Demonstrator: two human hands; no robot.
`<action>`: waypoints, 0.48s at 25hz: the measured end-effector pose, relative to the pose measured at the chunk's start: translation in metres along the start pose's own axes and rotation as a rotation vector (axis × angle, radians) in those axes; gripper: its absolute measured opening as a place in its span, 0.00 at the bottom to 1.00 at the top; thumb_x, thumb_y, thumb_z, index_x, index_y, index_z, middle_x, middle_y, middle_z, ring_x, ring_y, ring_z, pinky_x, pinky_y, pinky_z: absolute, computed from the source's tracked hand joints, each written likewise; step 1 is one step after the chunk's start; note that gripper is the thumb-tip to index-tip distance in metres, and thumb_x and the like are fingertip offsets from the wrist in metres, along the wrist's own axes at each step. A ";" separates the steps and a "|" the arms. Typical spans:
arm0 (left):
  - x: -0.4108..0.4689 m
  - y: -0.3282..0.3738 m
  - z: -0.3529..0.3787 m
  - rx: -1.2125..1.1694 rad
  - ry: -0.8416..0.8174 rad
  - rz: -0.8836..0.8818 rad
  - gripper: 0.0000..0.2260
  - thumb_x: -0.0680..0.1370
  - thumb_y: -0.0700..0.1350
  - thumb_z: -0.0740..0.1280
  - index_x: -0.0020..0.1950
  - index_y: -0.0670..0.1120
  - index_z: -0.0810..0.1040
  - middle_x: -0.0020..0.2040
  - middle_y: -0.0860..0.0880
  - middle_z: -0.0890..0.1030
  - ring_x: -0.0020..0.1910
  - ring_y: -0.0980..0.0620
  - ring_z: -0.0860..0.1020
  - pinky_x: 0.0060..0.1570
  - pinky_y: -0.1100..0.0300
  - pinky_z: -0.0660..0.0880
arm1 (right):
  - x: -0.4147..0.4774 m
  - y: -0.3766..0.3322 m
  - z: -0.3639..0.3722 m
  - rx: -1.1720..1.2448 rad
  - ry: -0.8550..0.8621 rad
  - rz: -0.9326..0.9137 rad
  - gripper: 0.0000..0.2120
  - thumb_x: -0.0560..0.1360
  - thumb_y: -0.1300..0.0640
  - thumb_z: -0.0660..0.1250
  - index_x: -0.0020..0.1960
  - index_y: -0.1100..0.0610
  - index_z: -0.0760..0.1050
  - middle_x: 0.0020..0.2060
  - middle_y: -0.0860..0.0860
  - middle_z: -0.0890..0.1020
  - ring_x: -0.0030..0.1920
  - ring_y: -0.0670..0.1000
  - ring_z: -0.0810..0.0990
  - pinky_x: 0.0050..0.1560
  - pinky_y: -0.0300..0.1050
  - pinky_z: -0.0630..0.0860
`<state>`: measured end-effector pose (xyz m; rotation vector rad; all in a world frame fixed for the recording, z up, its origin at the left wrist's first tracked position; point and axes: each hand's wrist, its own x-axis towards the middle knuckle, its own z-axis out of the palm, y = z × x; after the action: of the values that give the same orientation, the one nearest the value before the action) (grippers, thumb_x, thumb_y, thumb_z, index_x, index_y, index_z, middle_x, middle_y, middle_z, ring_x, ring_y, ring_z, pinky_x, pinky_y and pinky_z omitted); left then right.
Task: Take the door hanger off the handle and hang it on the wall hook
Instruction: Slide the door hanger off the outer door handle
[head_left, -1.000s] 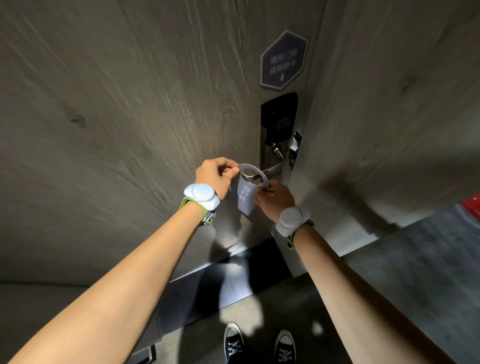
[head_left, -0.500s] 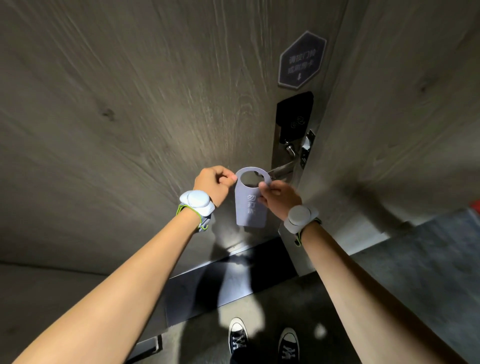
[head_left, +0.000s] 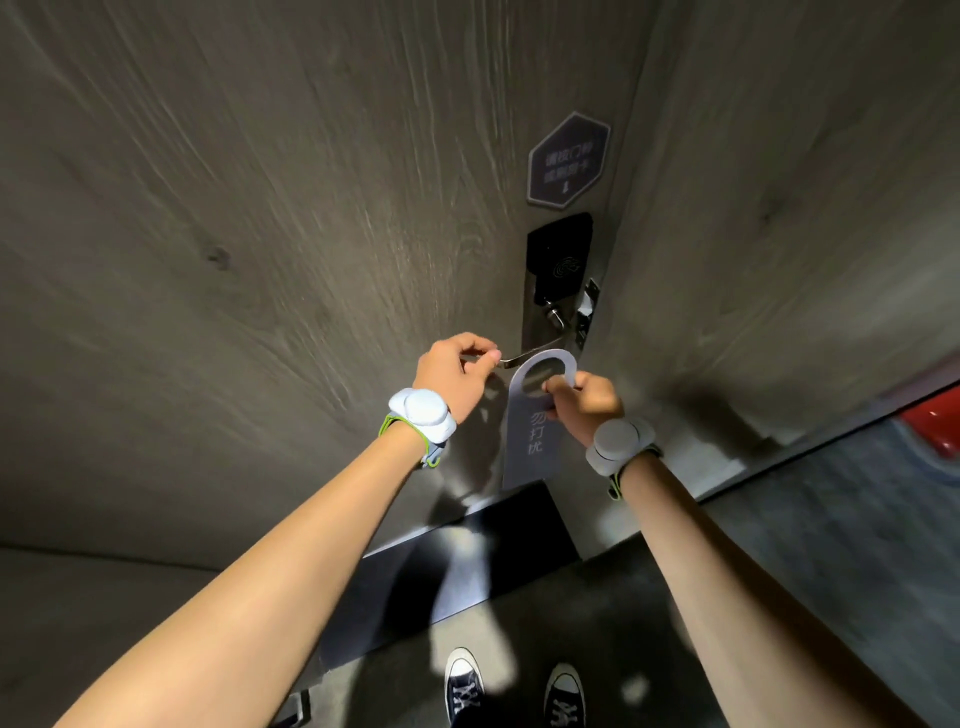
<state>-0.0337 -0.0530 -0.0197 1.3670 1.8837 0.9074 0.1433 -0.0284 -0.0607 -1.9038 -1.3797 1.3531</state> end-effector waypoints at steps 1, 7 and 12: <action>0.002 0.003 0.004 0.025 -0.011 0.002 0.06 0.77 0.48 0.70 0.51 0.50 0.85 0.38 0.47 0.86 0.32 0.57 0.77 0.39 0.68 0.74 | 0.000 -0.001 -0.002 0.002 0.014 0.012 0.20 0.69 0.45 0.62 0.45 0.60 0.82 0.40 0.58 0.88 0.47 0.62 0.88 0.55 0.60 0.83; 0.022 0.013 0.019 0.134 -0.080 0.028 0.07 0.76 0.43 0.72 0.51 0.43 0.87 0.46 0.43 0.87 0.46 0.47 0.82 0.55 0.61 0.76 | 0.021 -0.012 -0.006 0.061 -0.040 -0.067 0.13 0.77 0.52 0.65 0.48 0.60 0.83 0.48 0.64 0.87 0.53 0.64 0.86 0.59 0.63 0.81; 0.033 0.006 0.025 0.132 -0.072 0.027 0.04 0.75 0.43 0.74 0.46 0.44 0.88 0.40 0.39 0.86 0.38 0.49 0.77 0.49 0.60 0.76 | 0.033 -0.021 0.002 0.002 -0.016 -0.085 0.20 0.82 0.47 0.62 0.56 0.63 0.82 0.54 0.62 0.86 0.57 0.63 0.84 0.62 0.58 0.79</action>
<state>-0.0194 -0.0161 -0.0321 1.4868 1.9024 0.7474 0.1328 0.0095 -0.0602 -1.8153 -1.4498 1.3309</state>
